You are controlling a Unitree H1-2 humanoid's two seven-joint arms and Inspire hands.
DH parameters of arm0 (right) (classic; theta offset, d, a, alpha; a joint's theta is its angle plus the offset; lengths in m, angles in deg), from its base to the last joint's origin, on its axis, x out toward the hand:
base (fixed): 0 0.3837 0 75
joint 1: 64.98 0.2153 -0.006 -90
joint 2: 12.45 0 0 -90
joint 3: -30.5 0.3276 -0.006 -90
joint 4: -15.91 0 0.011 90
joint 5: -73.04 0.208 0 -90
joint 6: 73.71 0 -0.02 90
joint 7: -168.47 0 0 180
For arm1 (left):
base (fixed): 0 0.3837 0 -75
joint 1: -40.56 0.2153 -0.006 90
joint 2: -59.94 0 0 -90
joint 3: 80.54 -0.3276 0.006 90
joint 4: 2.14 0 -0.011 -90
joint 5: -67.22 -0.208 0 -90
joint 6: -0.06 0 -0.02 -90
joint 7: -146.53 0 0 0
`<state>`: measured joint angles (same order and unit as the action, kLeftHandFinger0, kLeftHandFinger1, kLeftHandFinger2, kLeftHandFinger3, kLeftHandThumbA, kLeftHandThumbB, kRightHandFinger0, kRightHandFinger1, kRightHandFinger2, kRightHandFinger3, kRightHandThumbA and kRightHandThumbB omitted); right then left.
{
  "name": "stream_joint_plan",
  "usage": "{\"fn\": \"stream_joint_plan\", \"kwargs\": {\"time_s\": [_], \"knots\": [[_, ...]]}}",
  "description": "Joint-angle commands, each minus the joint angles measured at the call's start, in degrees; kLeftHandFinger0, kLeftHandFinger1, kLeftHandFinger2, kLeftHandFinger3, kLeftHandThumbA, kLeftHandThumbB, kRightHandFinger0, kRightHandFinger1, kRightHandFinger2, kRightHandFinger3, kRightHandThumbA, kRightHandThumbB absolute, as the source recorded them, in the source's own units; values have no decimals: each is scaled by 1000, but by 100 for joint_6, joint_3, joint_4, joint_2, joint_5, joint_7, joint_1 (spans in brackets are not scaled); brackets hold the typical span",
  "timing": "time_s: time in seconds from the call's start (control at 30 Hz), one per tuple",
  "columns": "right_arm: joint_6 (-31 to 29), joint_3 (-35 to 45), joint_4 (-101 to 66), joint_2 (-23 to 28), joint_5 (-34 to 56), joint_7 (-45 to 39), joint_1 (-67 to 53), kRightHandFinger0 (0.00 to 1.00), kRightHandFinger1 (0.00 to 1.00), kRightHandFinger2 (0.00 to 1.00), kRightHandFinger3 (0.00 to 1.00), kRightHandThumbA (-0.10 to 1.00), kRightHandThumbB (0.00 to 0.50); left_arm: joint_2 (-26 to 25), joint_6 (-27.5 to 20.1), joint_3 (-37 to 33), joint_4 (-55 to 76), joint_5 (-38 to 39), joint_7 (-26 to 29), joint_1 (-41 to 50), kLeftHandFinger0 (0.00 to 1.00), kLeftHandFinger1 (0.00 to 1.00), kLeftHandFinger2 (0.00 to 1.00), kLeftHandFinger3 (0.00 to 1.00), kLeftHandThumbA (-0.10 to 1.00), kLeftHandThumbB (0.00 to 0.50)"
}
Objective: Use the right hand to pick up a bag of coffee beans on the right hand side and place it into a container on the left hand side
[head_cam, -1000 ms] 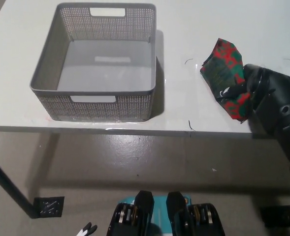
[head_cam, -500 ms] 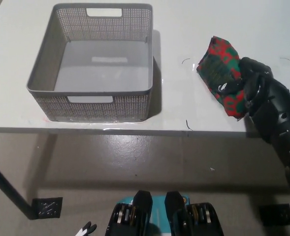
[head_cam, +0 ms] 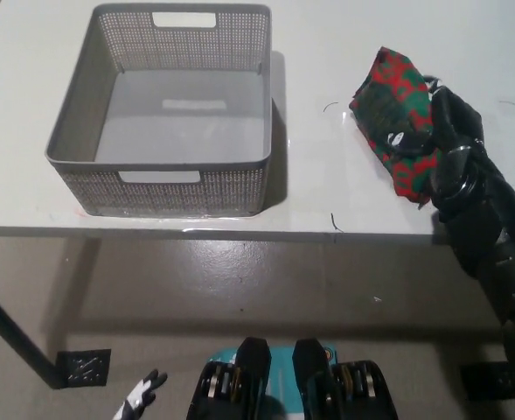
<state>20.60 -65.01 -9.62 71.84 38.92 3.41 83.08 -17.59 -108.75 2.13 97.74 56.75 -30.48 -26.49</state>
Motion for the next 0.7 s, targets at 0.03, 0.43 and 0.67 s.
{"fn": "stream_joint_plan", "kwargs": {"time_s": [0.03, 0.43, 0.67], "knots": [[-480, 76, -1243, -48, 343, 492, 152, 0, 493, 931, 913, -100, 157, 65, 194, 20, -71, 32, -65, -299, 1000, 1000, 1000, 1000, 1000, 379], [187, -281, -3934, -532, 158, -226, 19, 20, 498, 871, 1000, -100, 162, 34, 213, -13, -500, -89, -72, -703, 1000, 1000, 1000, 1000, 1000, 389], [420, -567, -4014, -989, 55, -310, 477, 5, 545, 865, 1000, -100, 158, 26, 127, -70, -543, -95, -92, -604, 1000, 1000, 1000, 1000, 1000, 374]]}}
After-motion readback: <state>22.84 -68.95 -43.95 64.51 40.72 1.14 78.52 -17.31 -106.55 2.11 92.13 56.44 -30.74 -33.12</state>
